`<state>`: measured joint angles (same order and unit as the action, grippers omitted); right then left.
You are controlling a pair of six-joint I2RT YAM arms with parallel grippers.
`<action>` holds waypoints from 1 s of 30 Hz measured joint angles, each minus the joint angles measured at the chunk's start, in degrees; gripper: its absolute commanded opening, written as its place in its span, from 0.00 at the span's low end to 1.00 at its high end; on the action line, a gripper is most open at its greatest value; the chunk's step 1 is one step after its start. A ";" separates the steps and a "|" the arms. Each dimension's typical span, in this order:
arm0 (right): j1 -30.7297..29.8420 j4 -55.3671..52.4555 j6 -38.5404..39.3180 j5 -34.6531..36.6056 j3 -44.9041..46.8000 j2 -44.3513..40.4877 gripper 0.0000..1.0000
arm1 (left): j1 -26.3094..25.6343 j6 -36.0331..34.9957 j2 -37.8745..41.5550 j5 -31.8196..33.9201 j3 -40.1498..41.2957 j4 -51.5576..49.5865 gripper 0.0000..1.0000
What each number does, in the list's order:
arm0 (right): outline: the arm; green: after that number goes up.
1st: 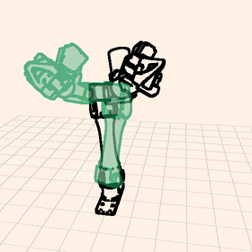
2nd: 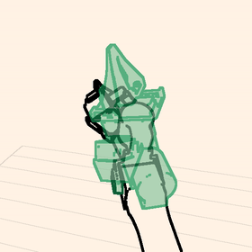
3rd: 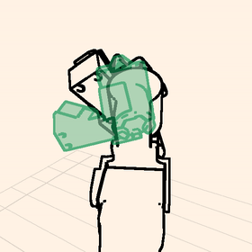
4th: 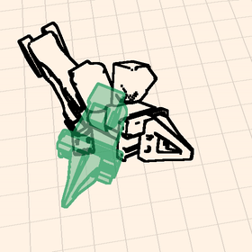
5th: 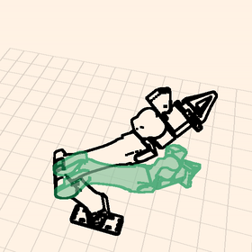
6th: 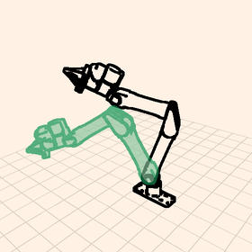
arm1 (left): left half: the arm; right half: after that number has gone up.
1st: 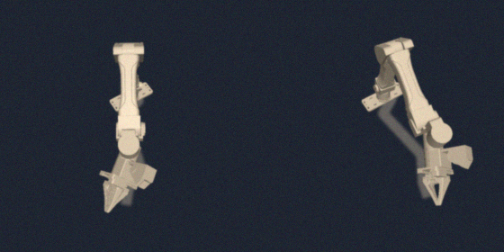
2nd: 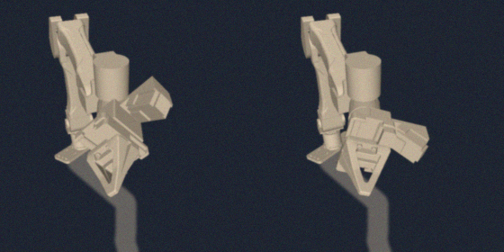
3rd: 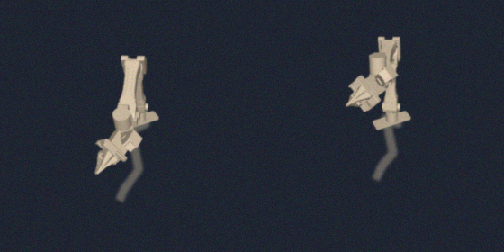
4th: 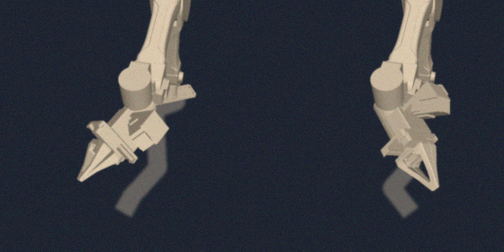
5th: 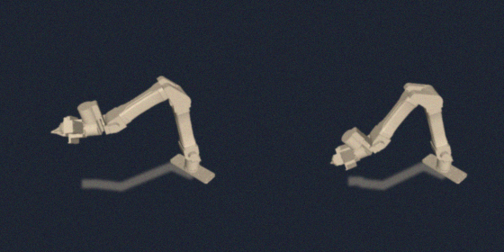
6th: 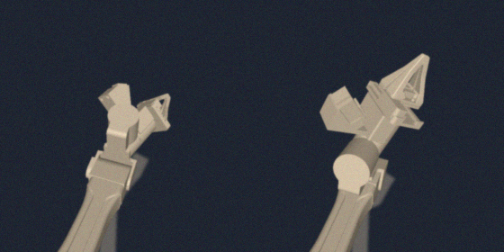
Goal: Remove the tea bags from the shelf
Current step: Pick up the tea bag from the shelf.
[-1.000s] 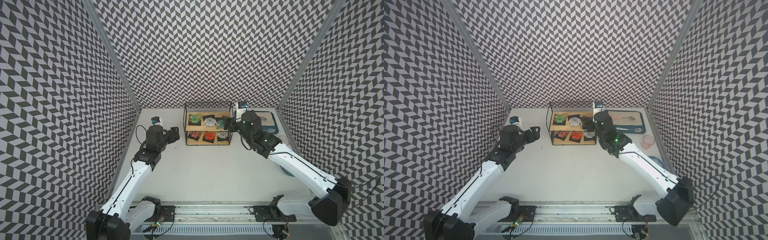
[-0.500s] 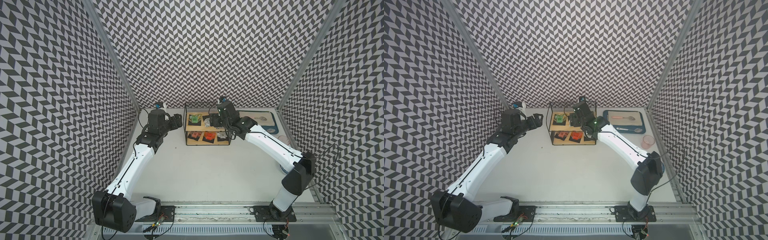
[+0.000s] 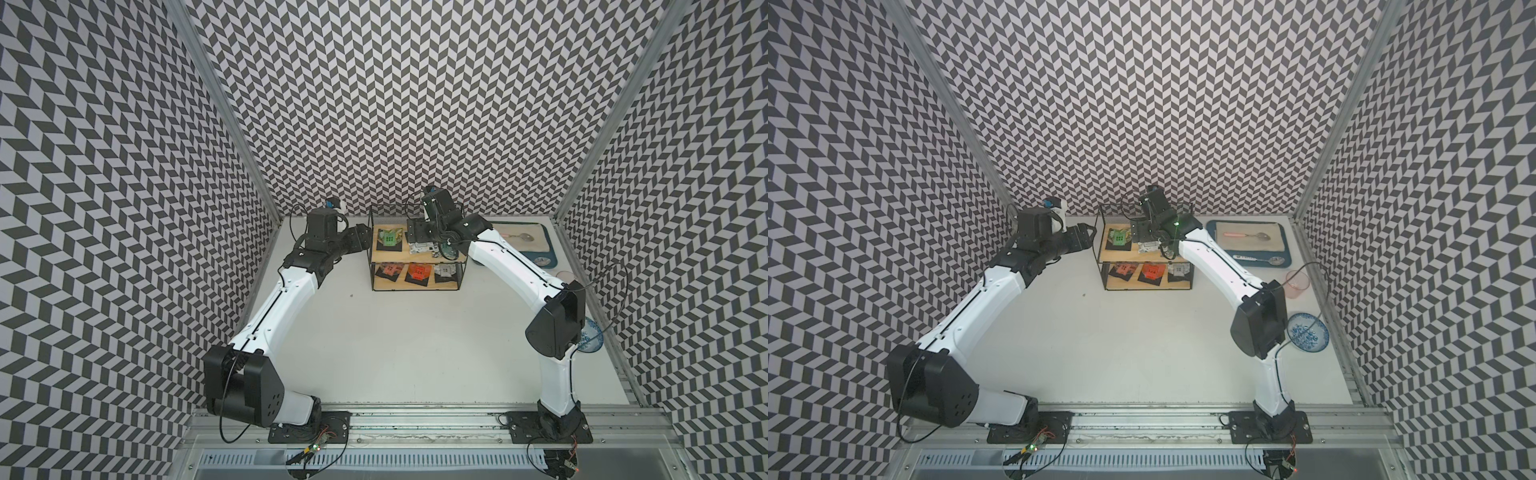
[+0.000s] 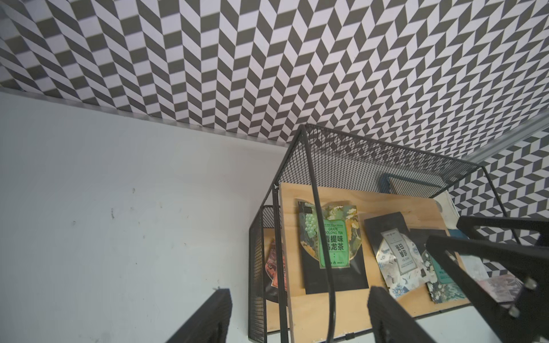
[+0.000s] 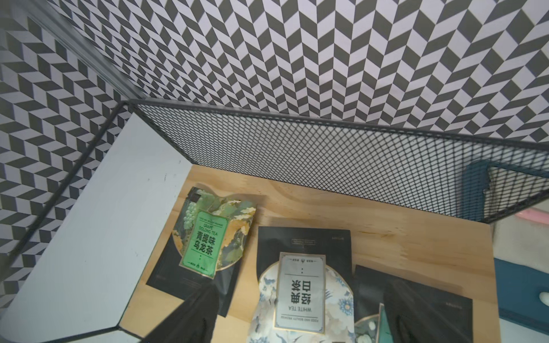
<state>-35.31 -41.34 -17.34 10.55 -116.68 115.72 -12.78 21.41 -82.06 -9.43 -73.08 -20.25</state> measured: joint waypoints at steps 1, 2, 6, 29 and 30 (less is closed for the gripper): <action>0.46 -0.02 0.17 -0.55 0.00 0.00 0.91 | -0.02 -0.02 0.04 -0.59 0.26 0.17 0.76; 0.87 -0.11 0.33 -1.29 0.00 0.00 0.91 | -0.13 -0.09 0.11 -1.11 0.46 0.39 0.75; 2.58 -0.55 0.63 -4.28 -0.04 0.00 0.89 | -0.35 -0.96 0.11 -2.91 0.70 0.57 0.61; 3.17 -4.50 0.44 -2.14 7.93 -2.69 0.85 | -1.27 -2.43 -0.02 -3.50 3.28 1.36 0.47; 2.91 -4.52 0.11 -1.46 8.39 -2.84 0.86 | -1.36 -2.40 -0.02 -3.45 3.28 1.36 0.46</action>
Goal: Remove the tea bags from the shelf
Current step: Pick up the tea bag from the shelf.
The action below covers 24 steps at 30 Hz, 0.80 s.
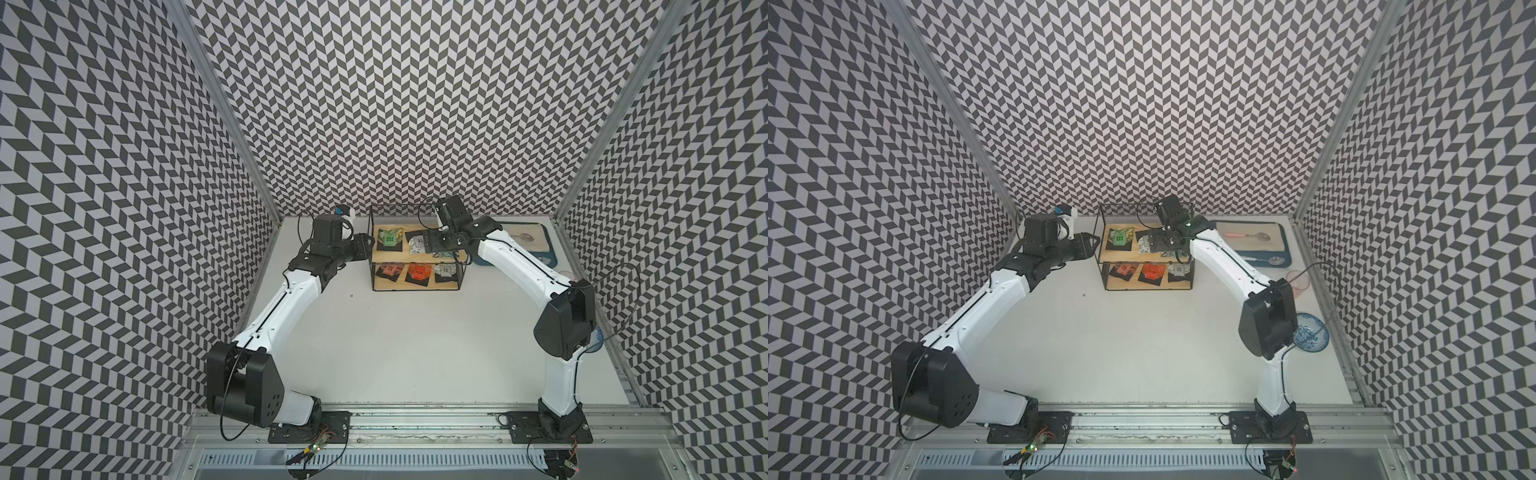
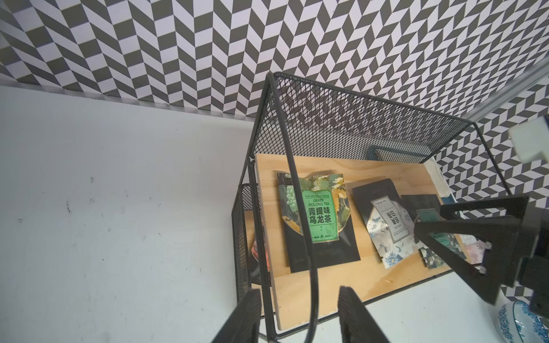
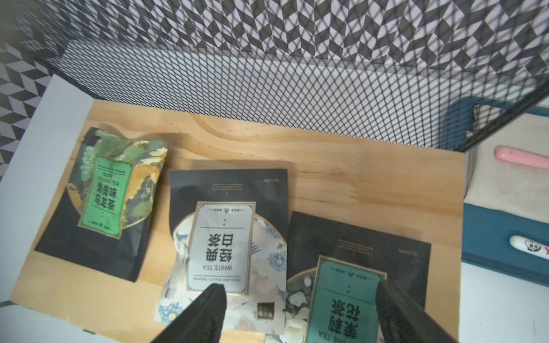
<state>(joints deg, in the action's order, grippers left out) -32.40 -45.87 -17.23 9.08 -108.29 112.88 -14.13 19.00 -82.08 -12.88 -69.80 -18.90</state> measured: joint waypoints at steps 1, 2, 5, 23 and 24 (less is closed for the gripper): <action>-0.33 0.04 -0.39 0.85 0.59 -0.15 0.87 | -0.09 0.00 0.00 0.07 0.00 0.00 0.46; -0.70 0.07 -0.70 1.64 1.42 -0.39 0.87 | -0.15 0.00 0.00 0.09 0.00 0.00 0.47; -1.55 1.01 -1.27 2.97 4.42 -1.66 0.89 | -0.22 0.00 0.00 0.15 0.00 0.02 0.47; -4.09 3.28 0.37 4.37 -2.64 -2.23 0.94 | -0.52 0.02 0.00 0.26 0.00 0.02 0.46; -4.33 3.74 0.55 4.24 -3.67 -1.60 0.94 | -0.52 0.02 0.00 0.33 0.00 0.02 0.46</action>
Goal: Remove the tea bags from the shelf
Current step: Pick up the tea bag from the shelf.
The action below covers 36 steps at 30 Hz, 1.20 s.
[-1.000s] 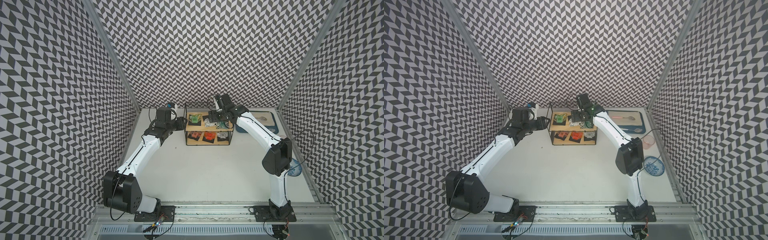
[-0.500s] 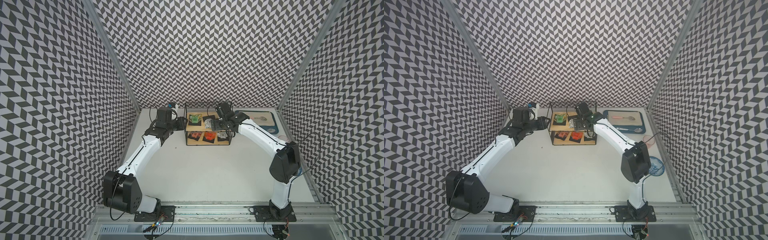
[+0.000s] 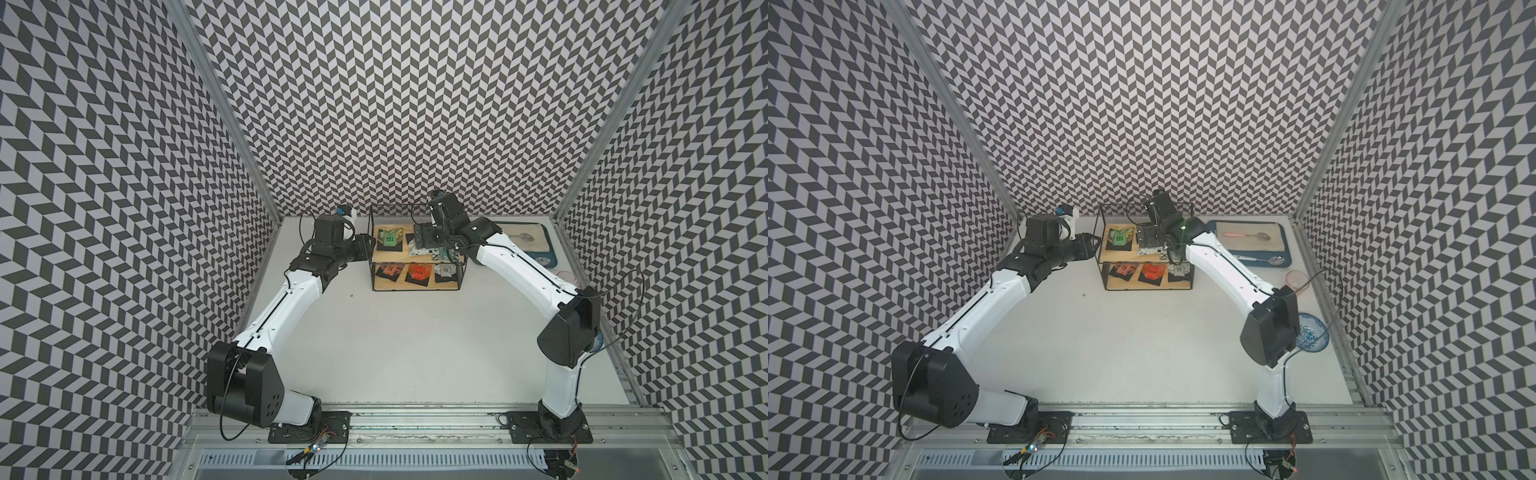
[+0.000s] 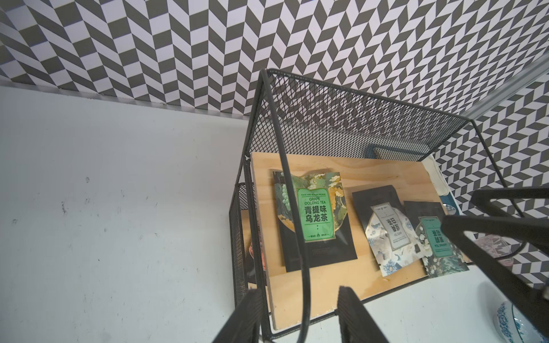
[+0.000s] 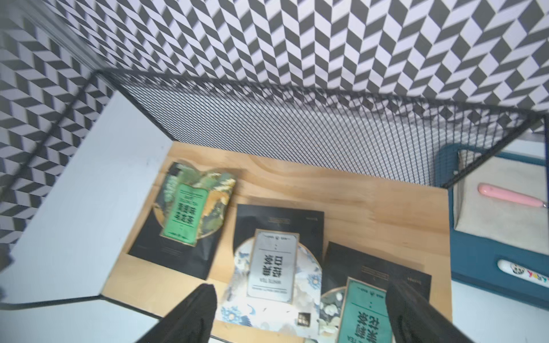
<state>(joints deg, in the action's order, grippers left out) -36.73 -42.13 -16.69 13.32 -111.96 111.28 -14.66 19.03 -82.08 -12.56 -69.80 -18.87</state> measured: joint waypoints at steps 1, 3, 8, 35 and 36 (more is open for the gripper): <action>-0.28 0.46 0.17 -0.07 -0.98 0.92 0.93 | 0.00 0.00 0.00 0.04 0.00 0.00 0.46; -0.50 1.07 0.61 -0.15 -2.10 2.97 0.92 | 0.00 0.00 -0.04 0.07 0.00 0.00 0.46; -0.72 0.79 1.49 -0.13 -2.91 8.59 0.88 | 0.00 -0.04 -0.11 0.09 0.00 0.00 0.45; -1.46 -0.90 2.08 0.52 -4.63 8.90 0.44 | -0.63 -0.13 -1.20 0.70 -0.02 0.00 0.43; -1.66 -1.33 2.05 0.61 -4.66 8.07 0.44 | -0.68 -0.13 -1.22 0.70 -0.02 0.00 0.43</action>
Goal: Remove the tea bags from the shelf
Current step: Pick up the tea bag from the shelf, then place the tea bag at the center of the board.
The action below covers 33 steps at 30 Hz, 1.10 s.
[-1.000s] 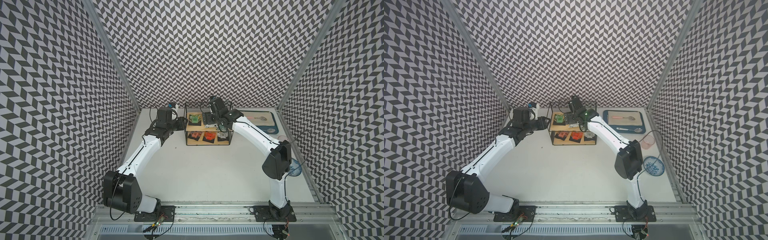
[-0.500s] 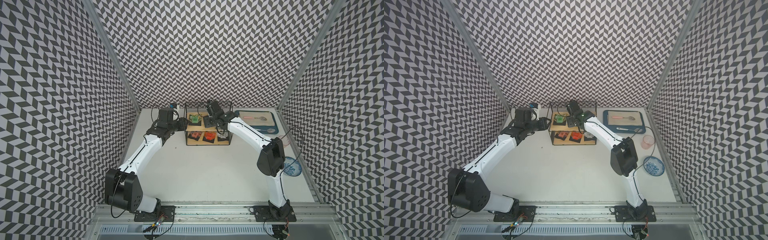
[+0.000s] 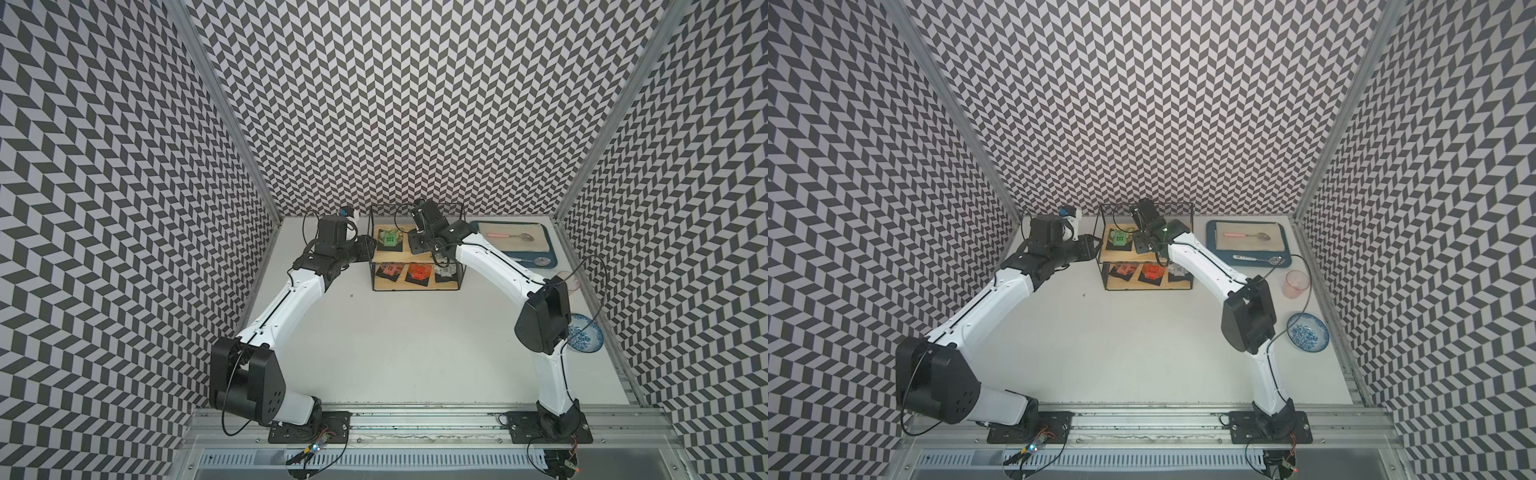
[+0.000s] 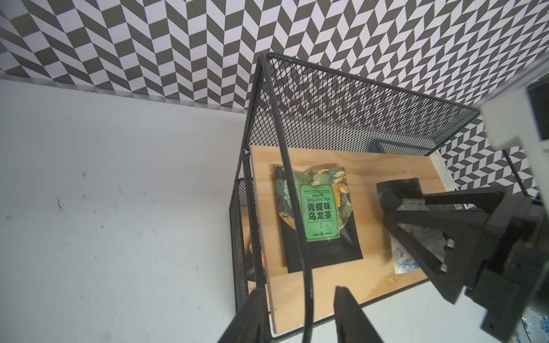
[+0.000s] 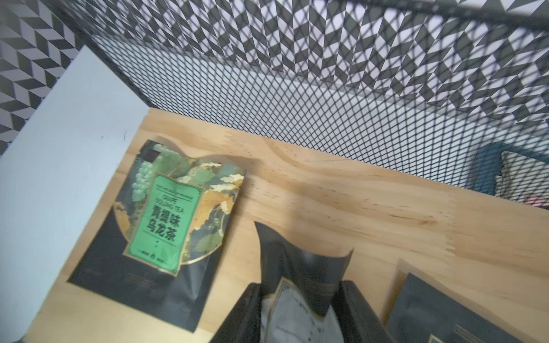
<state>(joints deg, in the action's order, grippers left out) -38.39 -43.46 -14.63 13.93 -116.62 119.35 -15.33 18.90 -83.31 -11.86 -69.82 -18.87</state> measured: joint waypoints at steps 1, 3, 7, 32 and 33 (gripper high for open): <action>-0.13 -0.24 -0.07 0.07 0.11 -0.90 0.44 | -0.02 0.00 -0.02 0.02 0.00 0.00 0.43; -0.26 -0.17 -0.61 0.59 1.51 -4.37 0.44 | -0.02 -0.04 -0.11 0.04 0.00 0.00 0.43; -0.44 1.86 -1.99 2.82 12.85 -17.46 0.45 | -0.02 -0.39 -0.46 0.11 -0.07 -0.02 0.43; 26.91 21.77 -9.09 -8.35 65.20 -33.31 0.47 | -0.33 -1.70 -1.73 0.48 -0.48 -0.04 0.37; 26.91 22.45 -9.22 -8.48 65.51 -32.63 0.47 | -0.42 -1.73 -1.73 0.55 -0.52 -0.04 0.37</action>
<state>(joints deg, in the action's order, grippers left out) -11.49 -21.02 -23.86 5.45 -51.11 86.72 -15.75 17.17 -85.03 -11.31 -70.35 -18.92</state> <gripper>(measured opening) 0.469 0.369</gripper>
